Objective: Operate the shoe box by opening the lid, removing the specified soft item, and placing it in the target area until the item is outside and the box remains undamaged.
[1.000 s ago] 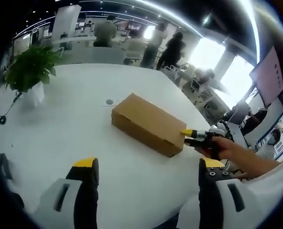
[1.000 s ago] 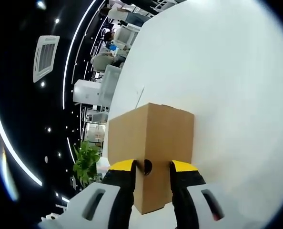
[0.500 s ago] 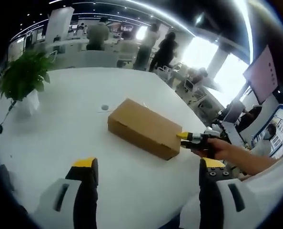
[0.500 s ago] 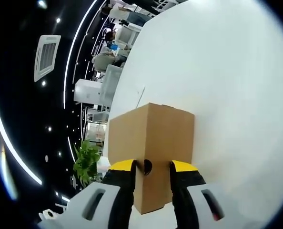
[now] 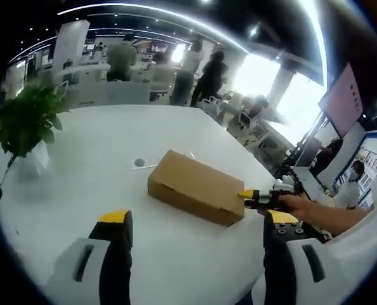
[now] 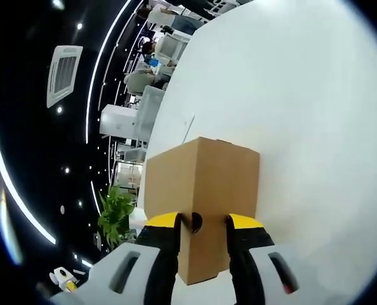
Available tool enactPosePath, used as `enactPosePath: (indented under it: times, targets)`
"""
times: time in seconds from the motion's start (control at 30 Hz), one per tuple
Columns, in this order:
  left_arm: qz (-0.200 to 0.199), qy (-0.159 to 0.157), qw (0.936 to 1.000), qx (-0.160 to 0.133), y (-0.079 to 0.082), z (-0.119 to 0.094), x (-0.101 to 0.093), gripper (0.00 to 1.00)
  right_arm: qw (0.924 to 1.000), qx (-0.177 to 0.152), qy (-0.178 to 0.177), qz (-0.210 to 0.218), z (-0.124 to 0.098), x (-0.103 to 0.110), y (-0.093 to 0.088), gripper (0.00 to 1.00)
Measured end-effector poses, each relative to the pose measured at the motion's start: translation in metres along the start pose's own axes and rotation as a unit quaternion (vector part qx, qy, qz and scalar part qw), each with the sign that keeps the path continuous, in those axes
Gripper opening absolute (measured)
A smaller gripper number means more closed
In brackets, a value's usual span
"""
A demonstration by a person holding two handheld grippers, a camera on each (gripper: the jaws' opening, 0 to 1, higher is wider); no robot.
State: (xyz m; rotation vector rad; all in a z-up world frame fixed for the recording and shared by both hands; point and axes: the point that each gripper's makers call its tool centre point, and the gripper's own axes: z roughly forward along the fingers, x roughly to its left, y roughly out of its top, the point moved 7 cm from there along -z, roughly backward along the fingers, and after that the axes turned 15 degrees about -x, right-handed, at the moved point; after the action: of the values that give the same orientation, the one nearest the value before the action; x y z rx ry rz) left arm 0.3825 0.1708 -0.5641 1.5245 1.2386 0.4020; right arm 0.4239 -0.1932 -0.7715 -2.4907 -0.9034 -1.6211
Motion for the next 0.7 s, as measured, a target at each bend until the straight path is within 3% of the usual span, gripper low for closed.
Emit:
enactPosePath:
  times: [0.27, 0.43, 0.53, 0.7]
  targets:
    - [-0.017, -0.022, 0.9996, -0.001, 0.008, 0.018, 0.011, 0.87, 1.0, 0.004, 0.0, 0.003, -0.001, 0.001, -0.001, 0.28]
    - [-0.007, -0.048, 0.9988, 0.01, 0.014, 0.031, 0.025, 0.86, 1.0, 0.003, -0.001, 0.001, -0.002, 0.003, -0.002, 0.28]
    - [-0.029, -0.063, 0.9975, 0.015, 0.016, 0.038, 0.032, 0.86, 1.0, 0.002, -0.002, 0.0, -0.003, 0.004, -0.002, 0.28]
    - [-0.043, -0.063, 0.9968, 0.025, 0.012, 0.049, 0.047, 0.85, 1.0, 0.001, -0.003, -0.001, -0.002, 0.003, -0.002, 0.28]
